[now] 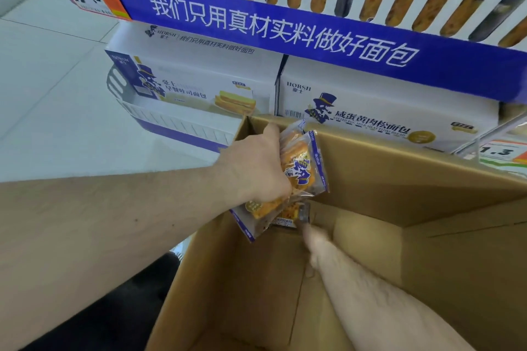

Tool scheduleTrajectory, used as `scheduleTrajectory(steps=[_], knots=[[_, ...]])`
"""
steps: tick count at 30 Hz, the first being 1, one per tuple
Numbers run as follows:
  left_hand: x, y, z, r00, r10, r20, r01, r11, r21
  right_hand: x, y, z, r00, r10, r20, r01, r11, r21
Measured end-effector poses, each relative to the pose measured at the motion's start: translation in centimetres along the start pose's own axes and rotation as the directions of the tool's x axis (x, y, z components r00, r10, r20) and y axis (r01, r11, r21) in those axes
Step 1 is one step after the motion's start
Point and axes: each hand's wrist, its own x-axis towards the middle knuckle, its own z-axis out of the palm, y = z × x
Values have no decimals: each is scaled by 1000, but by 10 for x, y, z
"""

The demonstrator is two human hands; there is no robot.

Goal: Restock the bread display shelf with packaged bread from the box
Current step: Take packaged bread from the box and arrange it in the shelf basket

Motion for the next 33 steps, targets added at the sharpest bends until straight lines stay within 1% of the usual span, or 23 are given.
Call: scheduleTrajectory(steps=[2,5,9,11,13,14,16,19,21,24,25,26,27,28,29,30,32,33], knots=[[4,-2,5,1000,-16,25,16,1000,-21,11,-3,5,1000,19,-20,-18,999,29],[8,-4,11,999,-22,45,25,997,-77,18,-7,9,1000,13,10,-13,1000,22],[4,-2,18,997,-27,68,37,988,-148,18,-6,6,996,-93,-8,93,996,11],[1,1,18,994,-32,109,56,971,-230,5,-9,-3,987,-159,-9,159,987,2],[-5,6,15,988,-25,151,76,936,-344,-14,-10,-16,965,-262,-29,261,965,-13],[-8,11,12,987,-15,163,82,908,-410,-23,-10,-24,946,-322,-28,321,946,-45],[-16,22,5,987,-4,159,92,832,-547,-49,-11,-44,907,-420,6,414,892,-179],[-32,42,-6,990,-27,141,124,647,-752,-97,-25,-83,872,-485,66,473,801,-368],[-42,54,-14,987,-41,158,156,530,-834,-132,-40,-110,850,-521,78,496,740,-455],[-56,66,-23,988,-65,138,153,405,-901,-184,-63,-144,813,-581,35,500,668,-551],[-61,67,-23,988,-82,133,154,364,-919,-200,-69,-154,791,-612,-4,503,654,-565],[-65,67,-23,986,-101,136,161,313,-936,-215,-72,-162,751,-657,-60,519,644,-562],[-70,67,-22,982,-122,146,173,250,-953,-229,-73,-170,712,-690,-129,544,658,-520],[-73,67,-20,977,-142,158,183,180,-966,-241,-71,-176,671,-711,-211,589,684,-431],[-76,66,-17,972,-159,175,193,106,-976,-252,-68,-181,635,-715,-294,651,699,-296],[-78,64,-13,966,-175,189,198,35,-980,-263,-64,-184,603,-705,-373,711,688,-149],[-82,62,-4,958,-198,209,200,-62,-978,-286,-57,-186,577,-665,-475,789,604,113],[-83,61,0,957,-200,208,194,-90,-977,-297,-55,-186,584,-645,-493,804,545,240]])
